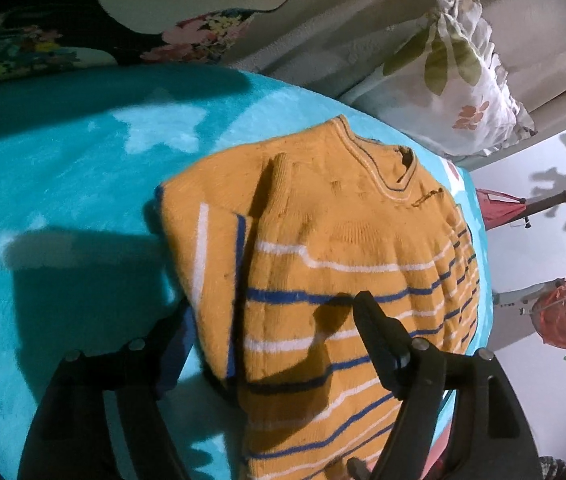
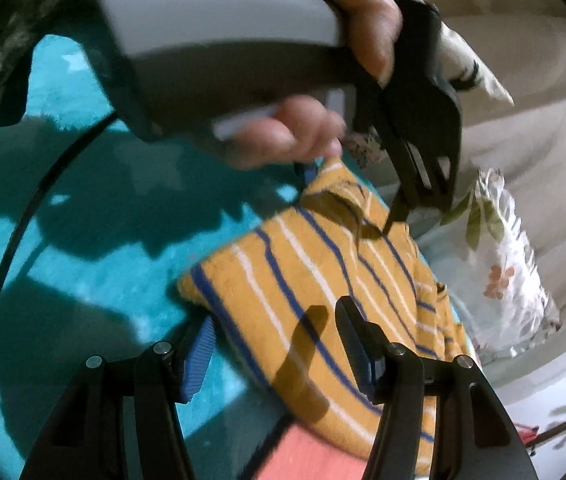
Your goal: Fold small clothes
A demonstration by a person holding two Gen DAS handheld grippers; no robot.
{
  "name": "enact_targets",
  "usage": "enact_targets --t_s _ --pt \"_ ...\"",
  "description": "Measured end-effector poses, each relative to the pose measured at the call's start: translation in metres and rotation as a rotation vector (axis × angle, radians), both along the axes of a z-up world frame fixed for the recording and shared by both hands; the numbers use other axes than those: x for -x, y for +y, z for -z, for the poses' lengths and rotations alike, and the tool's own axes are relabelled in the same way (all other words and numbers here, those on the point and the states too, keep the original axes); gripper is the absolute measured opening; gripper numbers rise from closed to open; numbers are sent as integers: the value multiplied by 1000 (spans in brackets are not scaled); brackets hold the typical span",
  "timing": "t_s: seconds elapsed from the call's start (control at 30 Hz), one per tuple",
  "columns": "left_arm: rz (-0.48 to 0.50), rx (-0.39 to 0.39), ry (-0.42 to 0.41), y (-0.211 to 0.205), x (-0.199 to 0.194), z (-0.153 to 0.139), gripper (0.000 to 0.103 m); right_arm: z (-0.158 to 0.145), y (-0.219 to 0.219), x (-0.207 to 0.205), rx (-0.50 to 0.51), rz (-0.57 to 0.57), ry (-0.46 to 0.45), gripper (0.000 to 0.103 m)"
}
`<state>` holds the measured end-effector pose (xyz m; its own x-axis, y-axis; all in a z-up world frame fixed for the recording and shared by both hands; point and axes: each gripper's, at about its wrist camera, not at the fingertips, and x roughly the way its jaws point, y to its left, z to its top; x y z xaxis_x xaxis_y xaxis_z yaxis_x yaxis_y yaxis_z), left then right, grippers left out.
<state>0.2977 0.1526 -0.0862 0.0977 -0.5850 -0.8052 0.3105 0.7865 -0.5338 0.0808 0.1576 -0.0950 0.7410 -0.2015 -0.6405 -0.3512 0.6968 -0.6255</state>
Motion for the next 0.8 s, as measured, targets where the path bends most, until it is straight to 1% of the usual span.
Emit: enact_targets --t_s 0.2,0.23,0.27,0.3,0.33,0.37,0.4,0.47,0.63,0.8 --pt "-6 45 37 2 -20 6 76 5 13 -2 38 -38 -34 63" --pt "-10 43 36 1 -23 6 76 5 14 -6 38 -42 -34 62" --pt "-17 36 34 0 -24 6 75 5 15 -8 28 -40 -24 60" --pt "-26 26 31 -1 -25 6 65 4 15 -11 10 -38 -4 54" --pt "-37 1 28 -3 -26 7 43 2 14 -15 -22 -40 36 31" --pt "-48 -31 25 -4 -27 8 31 2 14 -17 -37 -35 68 15" --pt "-53 -29 28 -3 -27 8 21 2 13 -17 -36 -27 73 13" --pt "-70 -19 15 -2 -24 4 18 -4 7 -17 -71 -19 78 9" --pt "-80 -45 -42 -7 -17 -9 16 -31 -11 -17 -162 14 73 8" --pt "-107 -17 -58 -10 -10 -25 16 -52 -34 -11 -231 27 55 8"
